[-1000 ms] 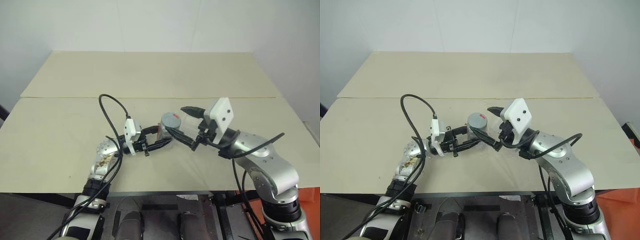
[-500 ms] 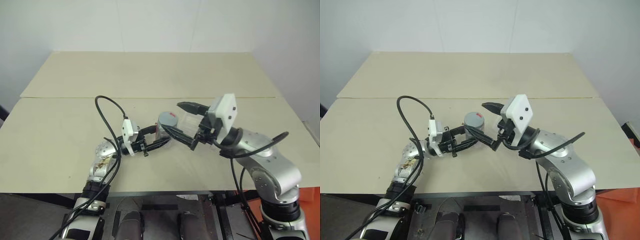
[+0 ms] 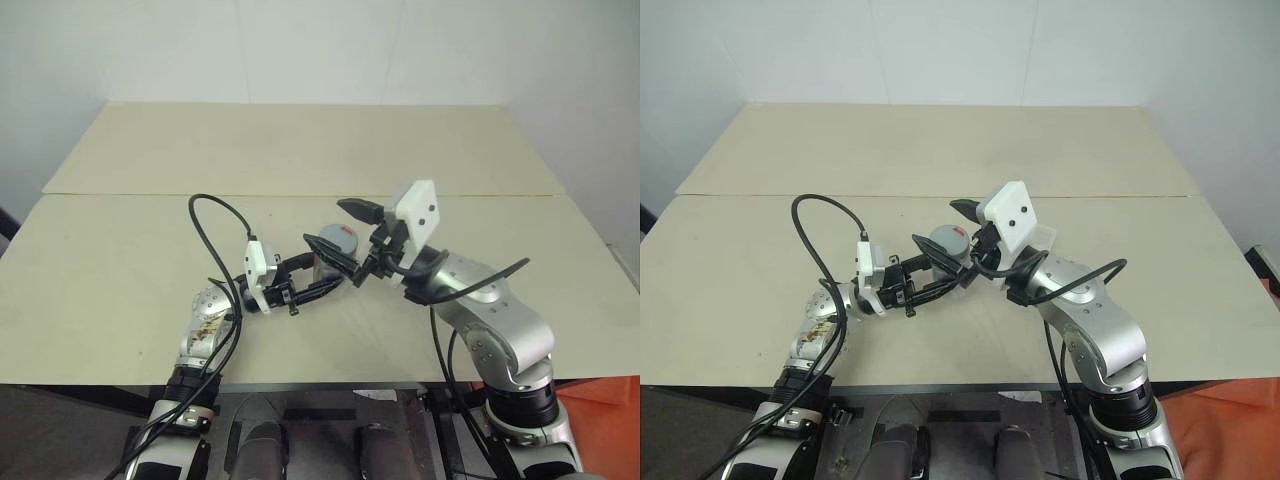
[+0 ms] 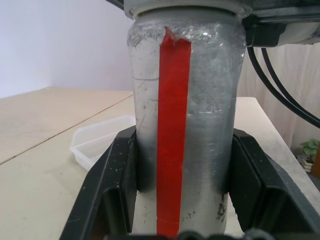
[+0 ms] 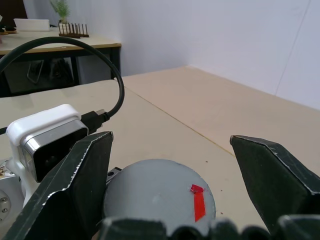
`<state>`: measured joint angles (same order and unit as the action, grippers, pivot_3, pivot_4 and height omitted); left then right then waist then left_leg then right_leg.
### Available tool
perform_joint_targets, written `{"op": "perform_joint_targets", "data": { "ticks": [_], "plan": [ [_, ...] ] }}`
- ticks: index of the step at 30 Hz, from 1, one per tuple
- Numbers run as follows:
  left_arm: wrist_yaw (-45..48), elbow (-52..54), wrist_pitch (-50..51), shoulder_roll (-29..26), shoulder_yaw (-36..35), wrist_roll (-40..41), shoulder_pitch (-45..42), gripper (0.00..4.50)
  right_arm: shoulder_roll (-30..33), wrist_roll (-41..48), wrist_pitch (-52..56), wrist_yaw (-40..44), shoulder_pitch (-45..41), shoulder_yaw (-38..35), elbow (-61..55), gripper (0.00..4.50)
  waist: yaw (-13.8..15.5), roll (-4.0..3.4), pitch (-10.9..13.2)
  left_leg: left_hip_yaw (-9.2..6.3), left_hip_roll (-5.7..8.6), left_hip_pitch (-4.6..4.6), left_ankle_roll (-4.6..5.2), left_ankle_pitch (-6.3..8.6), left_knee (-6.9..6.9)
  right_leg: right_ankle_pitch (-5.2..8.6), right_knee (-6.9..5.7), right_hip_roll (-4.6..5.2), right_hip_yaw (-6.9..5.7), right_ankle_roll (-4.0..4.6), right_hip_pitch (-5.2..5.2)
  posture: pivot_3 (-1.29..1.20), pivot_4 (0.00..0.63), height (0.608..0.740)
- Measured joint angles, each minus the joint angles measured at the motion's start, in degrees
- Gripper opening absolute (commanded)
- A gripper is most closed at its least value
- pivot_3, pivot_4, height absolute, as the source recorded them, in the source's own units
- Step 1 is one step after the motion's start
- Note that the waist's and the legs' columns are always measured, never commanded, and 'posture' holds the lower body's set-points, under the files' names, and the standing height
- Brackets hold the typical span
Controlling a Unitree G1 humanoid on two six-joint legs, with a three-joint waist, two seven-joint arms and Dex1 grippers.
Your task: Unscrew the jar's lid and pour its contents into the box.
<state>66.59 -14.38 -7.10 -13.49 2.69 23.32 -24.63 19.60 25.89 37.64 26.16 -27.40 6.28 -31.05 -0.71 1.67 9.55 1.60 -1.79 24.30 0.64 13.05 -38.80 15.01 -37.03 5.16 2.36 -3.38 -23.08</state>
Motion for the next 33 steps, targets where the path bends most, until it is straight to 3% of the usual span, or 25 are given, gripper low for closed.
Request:
{"op": "perform_joint_targets", "data": {
  "ticks": [33],
  "plan": [
    [1.4,-4.5,-0.6,-0.3,-2.4,1.2,-1.6,2.16,6.0,2.5,0.1,1.0,6.7,-4.4,-4.2,4.38,0.0,0.00,0.0,0.00,0.00,0.00,0.00,0.00,0.00,0.00,0.01,-0.01,0.00,0.00,0.00,0.00,0.150,0.740]
  ]
}}
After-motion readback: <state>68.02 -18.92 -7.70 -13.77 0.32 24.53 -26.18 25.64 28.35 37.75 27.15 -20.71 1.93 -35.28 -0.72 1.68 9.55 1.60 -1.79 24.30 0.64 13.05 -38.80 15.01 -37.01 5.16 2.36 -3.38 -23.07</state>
